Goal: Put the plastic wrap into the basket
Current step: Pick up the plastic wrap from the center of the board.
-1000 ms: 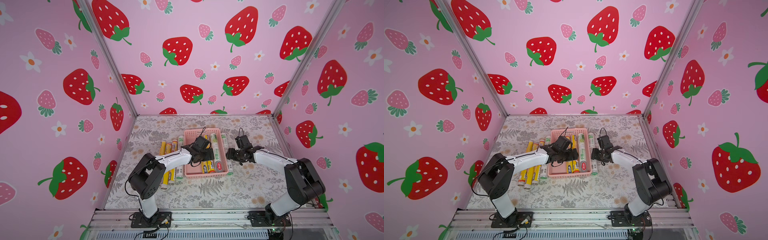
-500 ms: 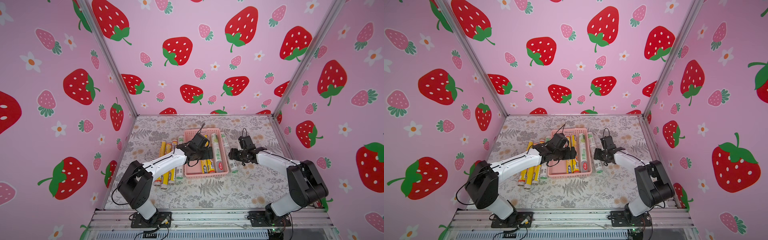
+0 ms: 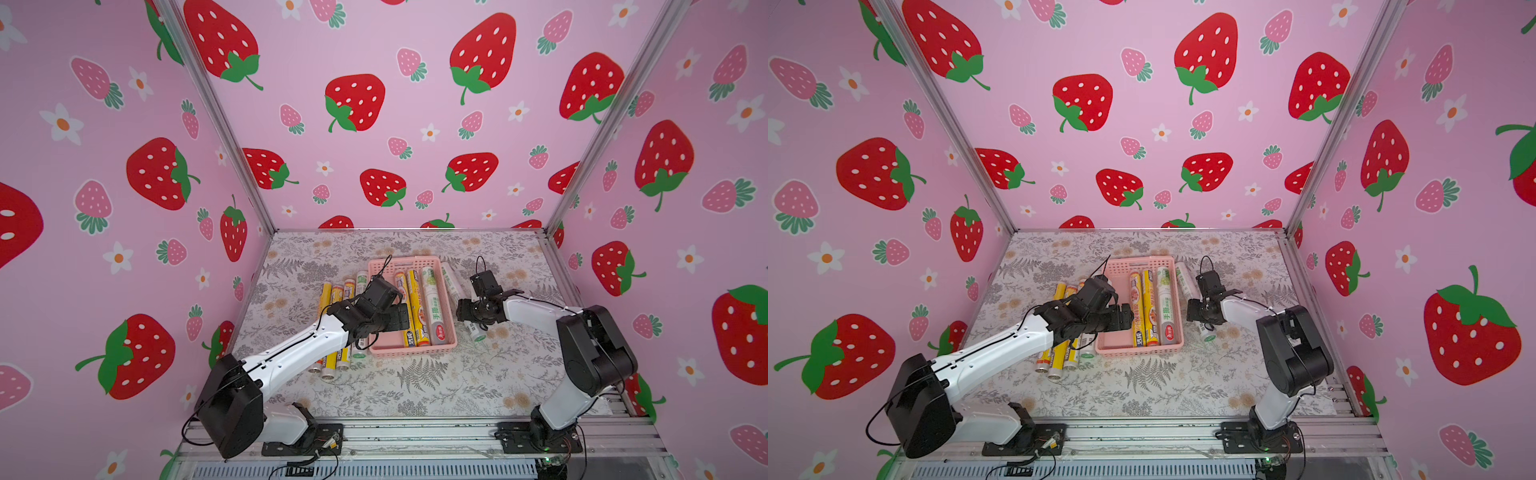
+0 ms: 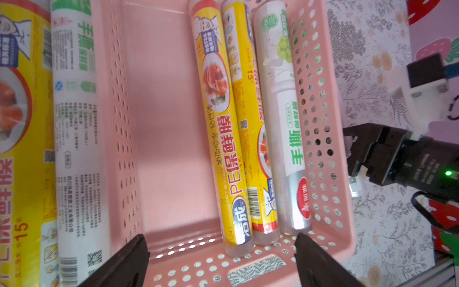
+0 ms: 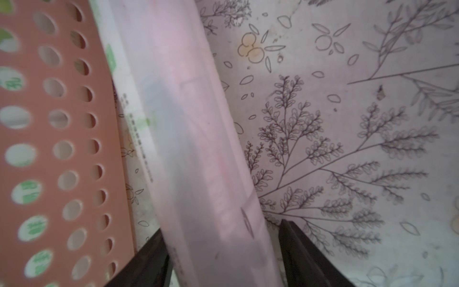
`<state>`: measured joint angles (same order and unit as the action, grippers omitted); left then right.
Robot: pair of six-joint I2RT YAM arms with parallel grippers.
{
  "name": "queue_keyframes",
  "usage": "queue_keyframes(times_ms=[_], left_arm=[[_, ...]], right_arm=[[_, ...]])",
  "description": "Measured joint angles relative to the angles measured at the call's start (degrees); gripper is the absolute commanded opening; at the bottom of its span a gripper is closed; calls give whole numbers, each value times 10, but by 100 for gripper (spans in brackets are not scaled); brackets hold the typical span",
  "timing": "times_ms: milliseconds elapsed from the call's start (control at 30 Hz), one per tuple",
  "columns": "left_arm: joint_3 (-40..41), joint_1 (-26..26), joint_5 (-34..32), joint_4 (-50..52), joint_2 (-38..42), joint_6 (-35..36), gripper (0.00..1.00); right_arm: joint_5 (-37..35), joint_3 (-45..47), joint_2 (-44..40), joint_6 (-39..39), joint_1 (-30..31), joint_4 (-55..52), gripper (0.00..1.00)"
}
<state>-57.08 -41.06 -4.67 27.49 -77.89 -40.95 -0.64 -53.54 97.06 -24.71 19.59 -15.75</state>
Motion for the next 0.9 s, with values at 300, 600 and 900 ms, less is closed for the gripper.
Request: queue_keyframes(times_ms=[300, 600, 900], left_arm=[[8, -14, -30, 13, 63, -20, 97], [8, -19, -45, 42, 99, -23, 97], [8, -27, -48, 51, 110, -24, 96]], right_arm=[[-28, -1, 9, -6, 0, 3, 61], [-61, 17, -4, -33, 0, 3, 41], [-80, 75, -70, -64, 0, -13, 31]])
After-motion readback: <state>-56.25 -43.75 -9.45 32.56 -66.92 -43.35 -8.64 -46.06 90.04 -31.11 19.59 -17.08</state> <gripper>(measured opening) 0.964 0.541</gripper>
